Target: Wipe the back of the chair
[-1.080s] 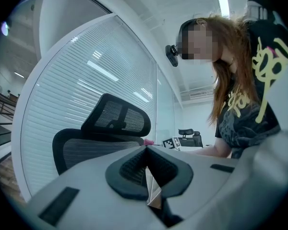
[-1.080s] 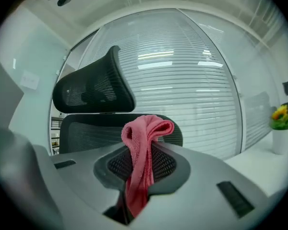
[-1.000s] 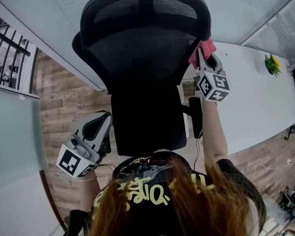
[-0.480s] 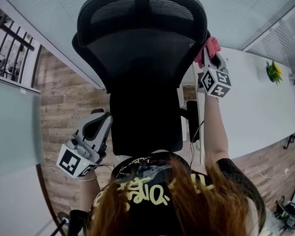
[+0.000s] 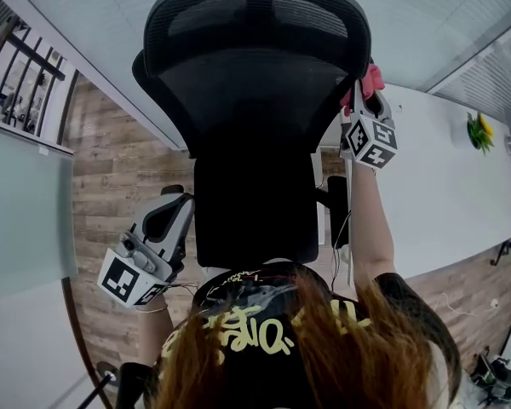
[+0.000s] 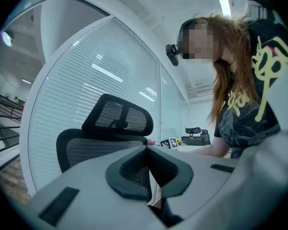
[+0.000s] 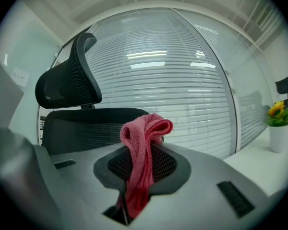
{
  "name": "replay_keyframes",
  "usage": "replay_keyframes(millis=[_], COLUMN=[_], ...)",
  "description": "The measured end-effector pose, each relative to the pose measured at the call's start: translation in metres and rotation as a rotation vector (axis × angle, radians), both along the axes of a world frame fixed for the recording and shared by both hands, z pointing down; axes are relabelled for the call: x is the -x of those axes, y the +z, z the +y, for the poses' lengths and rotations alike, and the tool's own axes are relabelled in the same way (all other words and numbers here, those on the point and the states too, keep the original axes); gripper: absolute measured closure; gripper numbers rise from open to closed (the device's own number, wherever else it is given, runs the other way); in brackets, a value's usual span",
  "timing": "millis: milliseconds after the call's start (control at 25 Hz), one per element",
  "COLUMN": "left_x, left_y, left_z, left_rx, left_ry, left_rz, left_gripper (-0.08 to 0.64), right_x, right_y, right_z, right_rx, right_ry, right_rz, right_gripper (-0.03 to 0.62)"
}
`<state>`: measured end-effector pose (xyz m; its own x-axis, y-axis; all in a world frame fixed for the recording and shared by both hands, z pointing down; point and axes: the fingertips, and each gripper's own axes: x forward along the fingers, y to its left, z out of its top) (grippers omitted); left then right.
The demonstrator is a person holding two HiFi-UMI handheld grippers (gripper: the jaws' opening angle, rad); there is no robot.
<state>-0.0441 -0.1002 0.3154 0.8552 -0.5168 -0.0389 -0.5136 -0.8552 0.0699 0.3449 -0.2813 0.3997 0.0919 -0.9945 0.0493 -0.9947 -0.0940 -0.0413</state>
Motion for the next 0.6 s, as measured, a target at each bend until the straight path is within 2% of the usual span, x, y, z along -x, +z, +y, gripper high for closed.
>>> replay_keyframes(millis=[600], left_x=[0.030], left_y=[0.003], left_z=[-0.011], left_rx=[0.012], left_ry=[0.009], left_rz=[-0.003], left_gripper=[0.568], right_x=[0.038], right_y=[0.000], right_z=[-0.015], right_rx=[0.000], right_ry=[0.003], right_rz=[0.023], right_gripper=[0.525])
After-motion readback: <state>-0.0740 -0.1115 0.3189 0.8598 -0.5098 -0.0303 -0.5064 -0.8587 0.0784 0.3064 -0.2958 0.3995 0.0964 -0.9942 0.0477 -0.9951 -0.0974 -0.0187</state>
